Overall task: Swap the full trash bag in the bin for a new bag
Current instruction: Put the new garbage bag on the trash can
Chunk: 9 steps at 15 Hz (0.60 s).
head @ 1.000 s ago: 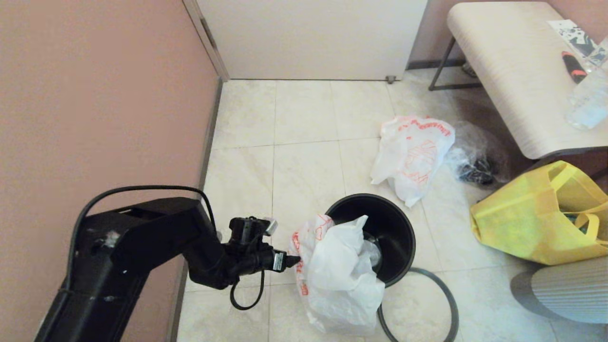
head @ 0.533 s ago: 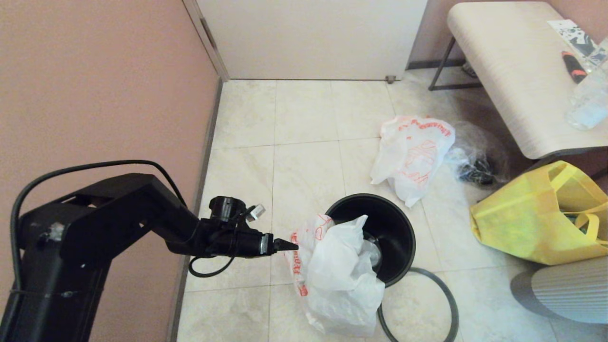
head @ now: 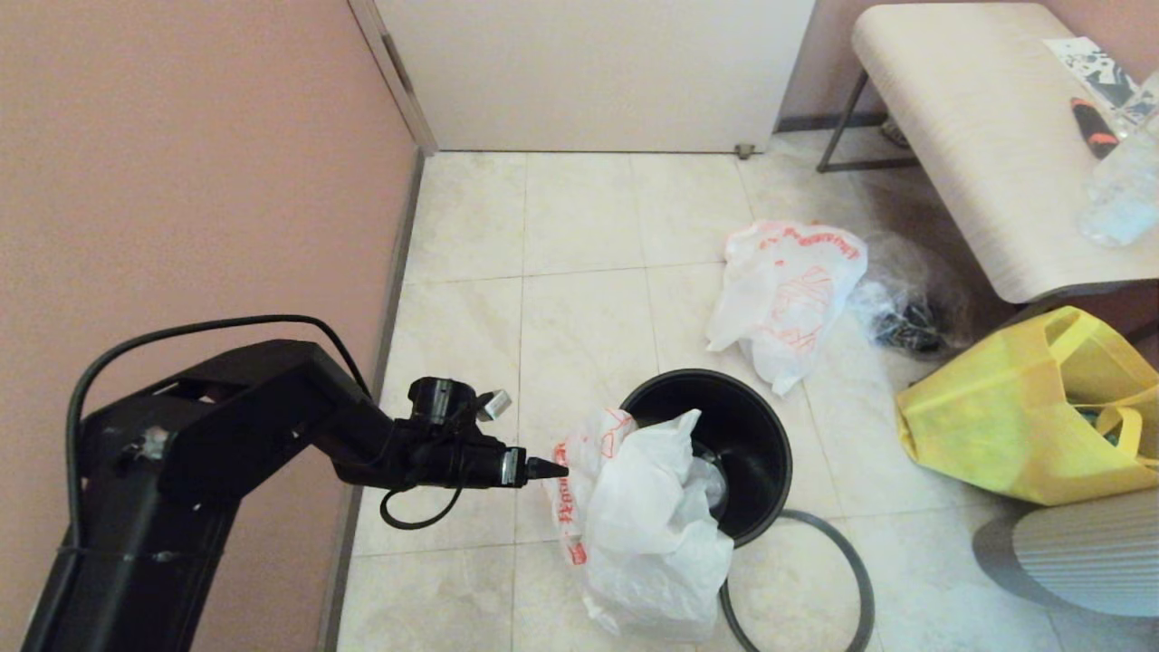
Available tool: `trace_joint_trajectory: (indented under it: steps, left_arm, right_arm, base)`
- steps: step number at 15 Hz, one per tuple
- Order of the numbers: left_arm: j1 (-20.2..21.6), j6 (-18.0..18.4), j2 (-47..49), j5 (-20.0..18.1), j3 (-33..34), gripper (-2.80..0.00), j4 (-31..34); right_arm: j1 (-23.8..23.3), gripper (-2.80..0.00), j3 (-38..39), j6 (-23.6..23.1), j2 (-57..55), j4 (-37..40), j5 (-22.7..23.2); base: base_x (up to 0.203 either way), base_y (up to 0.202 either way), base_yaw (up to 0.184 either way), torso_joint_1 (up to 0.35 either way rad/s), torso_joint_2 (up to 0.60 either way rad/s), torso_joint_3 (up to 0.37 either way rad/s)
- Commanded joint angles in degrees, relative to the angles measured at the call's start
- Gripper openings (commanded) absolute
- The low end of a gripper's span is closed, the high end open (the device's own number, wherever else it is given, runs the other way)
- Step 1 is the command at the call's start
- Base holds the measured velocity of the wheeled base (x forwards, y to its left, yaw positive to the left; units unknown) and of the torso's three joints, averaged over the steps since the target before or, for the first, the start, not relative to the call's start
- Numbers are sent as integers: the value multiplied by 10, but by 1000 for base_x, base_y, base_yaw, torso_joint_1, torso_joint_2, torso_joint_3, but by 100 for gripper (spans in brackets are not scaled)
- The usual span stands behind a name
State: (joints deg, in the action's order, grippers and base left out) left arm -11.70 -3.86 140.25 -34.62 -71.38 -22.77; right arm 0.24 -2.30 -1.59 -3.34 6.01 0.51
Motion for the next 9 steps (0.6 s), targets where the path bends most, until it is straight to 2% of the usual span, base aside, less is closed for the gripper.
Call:
trace_joint_trajectory:
  steps: [1,2,4,5,7,9]
  left_arm:
    - [1,1,26,13,17,0,-83]
    - [-1,3,26,39,25,0,-105]
    - [-1,5,15,44,46,0,-142]
    - [-1,6,7,40,68,0,-157]
    - [-7,20,-19,5,118,0,-183]
    - [-4,23,-3,-2,101,0,-184]
  right_arm:
    - [0,-280,0,3,13,1,0]
    - [0,-280,-1,3,18,1,0]
    - [0,-280,0,3,17,1,0]
    - [0,-280,-1,3,13,1,0]
    - [0,-280,-1,3,12,1,0]
    - [0,-280,0,3,8,1,0]
  base:
    - [0,0,0,0,0,0]
    - [0,0,0,0,0,0]
    - [0,0,0,0,0,0]
    - [0,0,0,0,0,0]
    - [0,0,0,0,0,0]
    - [0,0,0,0,0,0]
